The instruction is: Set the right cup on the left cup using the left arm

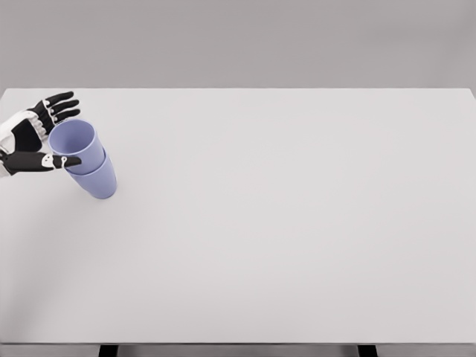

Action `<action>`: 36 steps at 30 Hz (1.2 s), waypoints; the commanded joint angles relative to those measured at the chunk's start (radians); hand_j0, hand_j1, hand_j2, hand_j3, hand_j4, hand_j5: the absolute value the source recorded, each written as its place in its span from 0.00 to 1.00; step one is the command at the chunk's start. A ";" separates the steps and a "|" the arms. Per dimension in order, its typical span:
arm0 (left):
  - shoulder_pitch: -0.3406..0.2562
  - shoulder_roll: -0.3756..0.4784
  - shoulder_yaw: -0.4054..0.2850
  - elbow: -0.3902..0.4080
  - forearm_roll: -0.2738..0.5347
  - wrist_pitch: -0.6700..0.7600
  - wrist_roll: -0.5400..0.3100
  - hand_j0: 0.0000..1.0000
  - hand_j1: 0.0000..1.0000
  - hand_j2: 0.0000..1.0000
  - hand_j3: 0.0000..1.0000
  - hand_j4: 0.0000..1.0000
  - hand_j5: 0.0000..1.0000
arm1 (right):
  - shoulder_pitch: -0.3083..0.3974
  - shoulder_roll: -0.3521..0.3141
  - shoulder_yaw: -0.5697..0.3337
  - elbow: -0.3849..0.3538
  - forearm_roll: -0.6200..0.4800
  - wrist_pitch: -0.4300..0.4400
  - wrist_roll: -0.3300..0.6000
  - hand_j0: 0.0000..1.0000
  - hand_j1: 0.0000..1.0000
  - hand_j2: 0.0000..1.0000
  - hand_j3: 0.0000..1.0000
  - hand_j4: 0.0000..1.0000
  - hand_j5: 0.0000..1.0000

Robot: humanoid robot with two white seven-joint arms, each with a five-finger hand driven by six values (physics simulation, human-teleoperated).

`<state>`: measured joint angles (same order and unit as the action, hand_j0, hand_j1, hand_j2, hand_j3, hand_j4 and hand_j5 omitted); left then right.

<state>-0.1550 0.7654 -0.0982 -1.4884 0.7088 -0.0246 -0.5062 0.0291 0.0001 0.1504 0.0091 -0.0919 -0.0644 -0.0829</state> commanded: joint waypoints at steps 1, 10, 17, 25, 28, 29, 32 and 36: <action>0.000 0.003 0.011 -0.003 0.006 0.000 0.000 1.00 1.00 1.00 1.00 1.00 1.00 | 0.000 0.000 0.000 0.000 0.000 0.000 0.000 1.00 1.00 1.00 1.00 1.00 1.00; 0.031 0.022 0.071 -0.021 0.009 -0.002 0.000 1.00 1.00 1.00 1.00 1.00 1.00 | 0.000 0.000 0.000 0.000 0.000 0.000 0.000 1.00 1.00 1.00 1.00 1.00 1.00; 0.092 0.037 0.176 -0.084 0.011 -0.002 0.000 1.00 1.00 1.00 1.00 1.00 1.00 | 0.000 0.000 0.000 0.000 0.000 0.000 0.000 1.00 1.00 1.00 1.00 1.00 1.00; 0.166 0.034 0.279 -0.291 0.005 -0.014 -0.002 1.00 1.00 1.00 1.00 1.00 1.00 | 0.000 0.000 0.000 0.000 0.000 0.000 0.000 1.00 1.00 1.00 1.00 1.00 1.00; 0.172 0.035 0.296 -0.316 0.001 -0.097 -0.008 1.00 1.00 1.00 1.00 1.00 1.00 | 0.000 0.000 0.000 0.000 0.000 0.000 0.000 1.00 1.00 1.00 1.00 1.00 1.00; 0.172 0.035 0.296 -0.316 0.001 -0.118 -0.009 1.00 1.00 1.00 1.00 1.00 1.00 | 0.000 0.000 0.000 0.000 0.000 0.000 0.000 1.00 1.00 1.00 1.00 1.00 1.00; 0.170 0.038 0.292 -0.316 0.001 -0.179 -0.070 1.00 1.00 1.00 1.00 1.00 1.00 | 0.000 0.000 0.000 0.000 0.000 0.000 0.000 1.00 1.00 1.00 1.00 1.00 1.00; 0.173 0.028 0.241 -0.316 -0.072 -0.426 -0.105 1.00 1.00 1.00 1.00 1.00 1.00 | 0.000 0.000 0.000 0.000 0.000 0.000 0.000 1.00 1.00 1.00 1.00 1.00 1.00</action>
<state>0.0184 0.7968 0.1637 -1.8011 0.6601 -0.3459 -0.5954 0.0291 0.0001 0.1504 0.0091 -0.0919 -0.0644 -0.0831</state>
